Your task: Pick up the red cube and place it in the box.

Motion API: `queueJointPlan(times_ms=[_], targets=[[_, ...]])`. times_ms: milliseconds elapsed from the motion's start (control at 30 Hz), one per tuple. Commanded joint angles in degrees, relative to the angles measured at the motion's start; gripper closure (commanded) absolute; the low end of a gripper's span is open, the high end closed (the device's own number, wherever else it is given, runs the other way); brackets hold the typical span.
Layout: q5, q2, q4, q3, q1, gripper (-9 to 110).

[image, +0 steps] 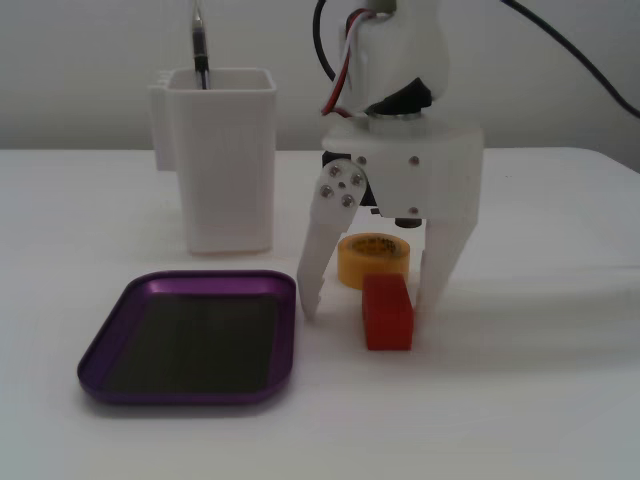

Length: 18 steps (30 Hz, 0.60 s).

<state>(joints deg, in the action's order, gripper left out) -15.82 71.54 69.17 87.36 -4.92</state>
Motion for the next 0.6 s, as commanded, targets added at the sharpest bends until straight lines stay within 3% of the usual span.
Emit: queueJointPlan(times_ms=[0,67,267,567], targets=[[0.09,-1.49,-0.44,-0.62,-0.53,91],[0.00,-1.85,0.18,-1.32,-0.53,103],[0.44,1.32,3.96,-3.96,-0.70,102],[5.01,20.57,7.65,-6.50,-0.70,102]])
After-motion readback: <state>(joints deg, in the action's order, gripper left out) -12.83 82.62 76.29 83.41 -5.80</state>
